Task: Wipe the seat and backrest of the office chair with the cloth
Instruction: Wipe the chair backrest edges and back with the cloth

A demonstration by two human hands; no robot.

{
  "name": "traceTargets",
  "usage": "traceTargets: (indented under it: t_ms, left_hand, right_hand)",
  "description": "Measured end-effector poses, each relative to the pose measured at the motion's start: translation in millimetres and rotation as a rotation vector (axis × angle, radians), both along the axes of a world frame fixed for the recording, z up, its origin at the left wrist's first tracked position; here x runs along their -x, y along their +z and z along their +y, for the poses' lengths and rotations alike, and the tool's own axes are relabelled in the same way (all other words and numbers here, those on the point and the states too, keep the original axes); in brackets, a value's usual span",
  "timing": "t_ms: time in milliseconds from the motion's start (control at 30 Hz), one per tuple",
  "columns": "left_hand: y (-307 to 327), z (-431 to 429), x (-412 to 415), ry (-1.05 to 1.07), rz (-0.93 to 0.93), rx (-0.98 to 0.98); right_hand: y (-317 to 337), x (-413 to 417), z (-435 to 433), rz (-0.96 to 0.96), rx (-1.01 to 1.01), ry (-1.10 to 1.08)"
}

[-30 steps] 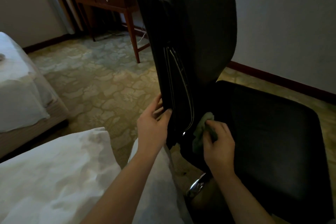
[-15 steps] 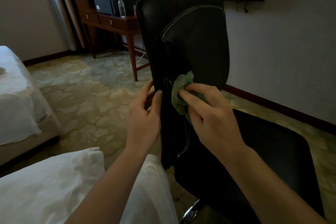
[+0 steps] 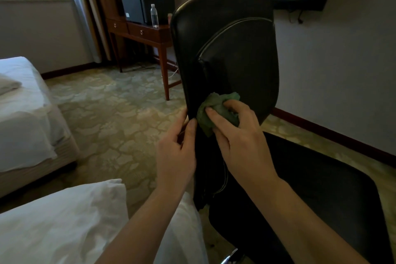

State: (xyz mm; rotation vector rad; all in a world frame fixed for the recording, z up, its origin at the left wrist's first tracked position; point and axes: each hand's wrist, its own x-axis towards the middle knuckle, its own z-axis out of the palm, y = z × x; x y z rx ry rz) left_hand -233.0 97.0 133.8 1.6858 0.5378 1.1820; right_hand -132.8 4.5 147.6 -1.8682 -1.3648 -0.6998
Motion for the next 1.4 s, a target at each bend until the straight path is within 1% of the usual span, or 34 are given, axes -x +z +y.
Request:
traceTargets:
  t_ms: [100,267,467,600,700,833,933,1000,1033,1133,1167,1300,1400]
  left_hand:
    - [-1.1,0.1,-0.9,0.009,-0.011,-0.006]
    - [-5.9,1.6,-2.4,0.049,0.010,-0.033]
    - [-7.6,0.6,-2.8,0.057,-0.001,-0.033]
    - [-5.5,0.5,-0.7,0.026,-0.009,-0.034]
    - [-4.8,1.3,-0.7,0.013,-0.034,-0.015]
    - [-6.7,2.8,-2.1,0.032,-0.030,-0.009]
    - [-7.9,2.6,-3.4,0.029,-0.032,-0.011]
    - [-9.6,3.0,-4.4,0.030,-0.033,-0.010]
    - [-10.3,3.5,-4.4,0.028,-0.035,-0.010]
    - [-10.1,3.5,-3.3,0.016,-0.035,-0.024]
    - [-10.3,3.6,-3.1,0.008,-0.035,-0.024]
    - [-9.4,4.6,-0.8,0.005,-0.031,-0.021]
    - [-9.4,5.8,0.0,0.009,-0.022,-0.018]
  right_hand:
    - [-8.4,-2.1,-3.8,-0.022,0.006,-0.006]
    - [-39.5,-3.0,-23.3,-0.002,0.108,-0.035]
    - [-10.1,-1.3,-22.7,-0.059,-0.023,-0.030]
    - [8.4,0.2,-4.6,-0.067,-0.042,-0.019]
    - [5.9,3.9,2.7,-0.027,-0.030,-0.019]
    - [-14.0,0.5,-10.3,0.015,0.066,-0.024]
    - [-28.2,-4.0,-26.5,0.216,0.136,0.018]
    - [-27.6,-5.5,-30.4,0.244,0.155,0.042]
    - [-23.7,-4.9,-30.3,0.228,0.143,0.047]
    - [-6.2,-3.8,-23.2,0.026,0.046,0.007]
    - [-0.2,-4.0,-19.6,-0.002,0.018,0.007]
    - [12.1,-0.3,-6.2,-0.037,0.014,0.012]
    - [2.5,-0.3,-4.0,0.022,0.034,0.003]
